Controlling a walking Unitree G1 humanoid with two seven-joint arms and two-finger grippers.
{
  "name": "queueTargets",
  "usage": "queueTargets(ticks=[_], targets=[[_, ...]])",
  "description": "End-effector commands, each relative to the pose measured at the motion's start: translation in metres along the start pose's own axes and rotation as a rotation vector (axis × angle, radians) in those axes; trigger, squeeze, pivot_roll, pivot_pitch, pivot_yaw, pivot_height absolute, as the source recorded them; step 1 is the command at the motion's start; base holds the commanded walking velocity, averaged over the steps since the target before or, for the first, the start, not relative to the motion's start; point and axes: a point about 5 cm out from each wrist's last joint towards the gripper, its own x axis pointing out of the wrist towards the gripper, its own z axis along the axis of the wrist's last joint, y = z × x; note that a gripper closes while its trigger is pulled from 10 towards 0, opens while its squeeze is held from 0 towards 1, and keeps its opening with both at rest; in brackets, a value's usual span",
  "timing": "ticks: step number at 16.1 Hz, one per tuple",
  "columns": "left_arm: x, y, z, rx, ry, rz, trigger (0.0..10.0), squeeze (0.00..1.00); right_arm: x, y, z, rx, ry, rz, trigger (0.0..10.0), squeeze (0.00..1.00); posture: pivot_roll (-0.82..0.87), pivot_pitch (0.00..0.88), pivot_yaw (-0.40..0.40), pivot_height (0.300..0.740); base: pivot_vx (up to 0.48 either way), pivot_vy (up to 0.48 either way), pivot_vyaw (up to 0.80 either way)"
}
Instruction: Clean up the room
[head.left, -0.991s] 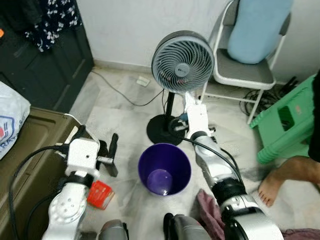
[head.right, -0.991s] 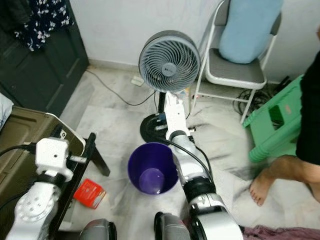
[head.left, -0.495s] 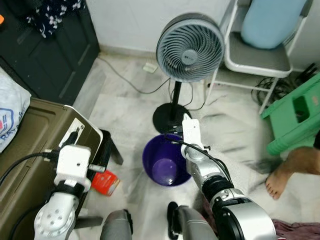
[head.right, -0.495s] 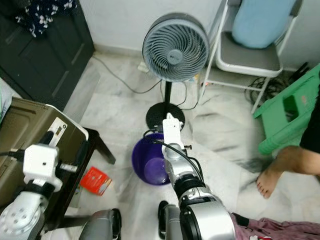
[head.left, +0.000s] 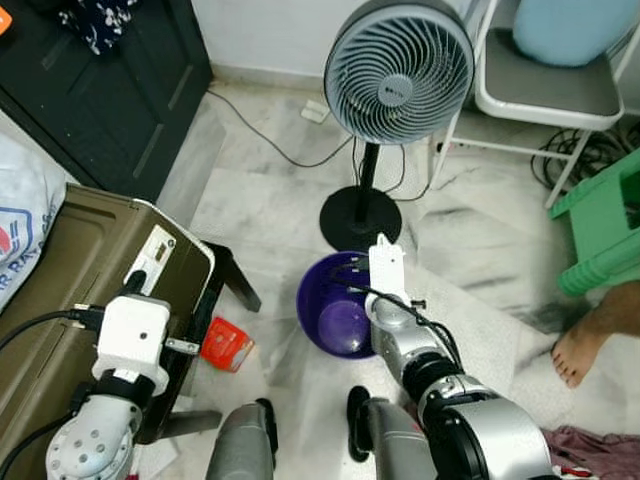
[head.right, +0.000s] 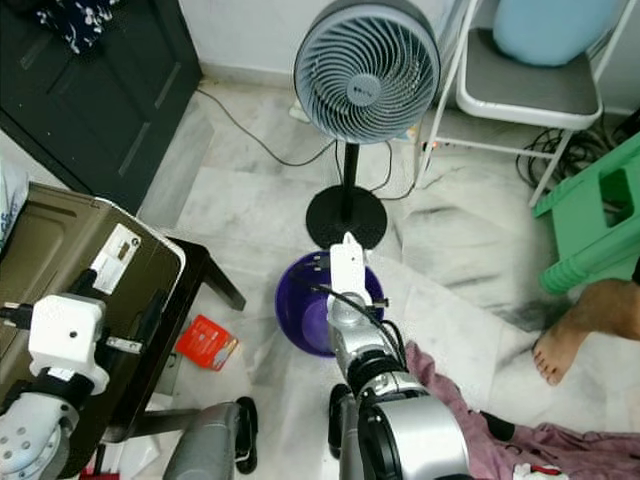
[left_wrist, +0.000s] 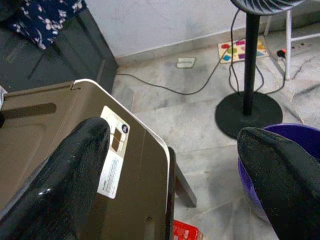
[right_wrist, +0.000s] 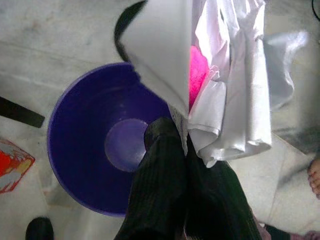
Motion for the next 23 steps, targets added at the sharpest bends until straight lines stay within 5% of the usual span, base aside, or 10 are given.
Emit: queueTargets(ticks=[1,3,15,19,20,21,22,23], targets=[[-0.004,0.004,-0.001,0.013,0.022,0.003,10.0,0.0,-0.001,0.003,-0.002,0.004,0.012,-0.001,10.0,0.0,0.26,0.314,0.065,0.74,0.0,0.0,0.0],[-0.004,0.008,-0.001,0.012,0.035,0.013,10.0,0.0,0.001,0.0,0.003,0.047,-0.007,-0.006,10.0,1.0,0.25,0.315,0.067,0.74,0.0,0.0,0.0],[0.009,-0.001,-0.002,-0.056,0.035,0.026,10.0,0.0,0.004,-0.006,0.018,0.084,-0.079,-0.019,10.0,1.0,0.21,0.287,0.05,0.74,0.0,0.0,0.0],[0.028,-0.011,-0.002,-0.111,-0.008,0.051,10.0,0.0,0.004,-0.005,0.049,0.14,-0.223,0.134,10.0,1.0,0.13,0.231,0.032,0.74,0.0,0.0,0.0],[0.038,-0.015,0.002,-0.144,-0.043,0.061,10.0,0.0,0.003,-0.007,0.055,0.09,-0.287,0.195,10.0,0.91,0.1,0.204,0.023,0.74,0.0,0.0,0.0],[0.043,-0.016,0.004,-0.159,-0.052,0.07,10.0,0.0,0.001,-0.01,0.056,0.074,-0.315,0.22,10.0,0.11,0.09,0.186,0.018,0.74,0.0,0.0,0.0],[0.051,-0.019,0.006,-0.172,-0.072,0.067,10.0,0.0,-0.001,-0.02,0.057,0.065,-0.365,0.228,10.0,0.0,0.06,0.164,0.012,0.74,0.0,0.0,0.0],[0.054,-0.02,0.006,-0.172,-0.084,0.071,10.0,0.0,-0.003,-0.026,0.055,0.049,-0.375,0.225,10.0,0.0,0.05,0.151,0.01,0.74,0.0,0.0,0.0]])
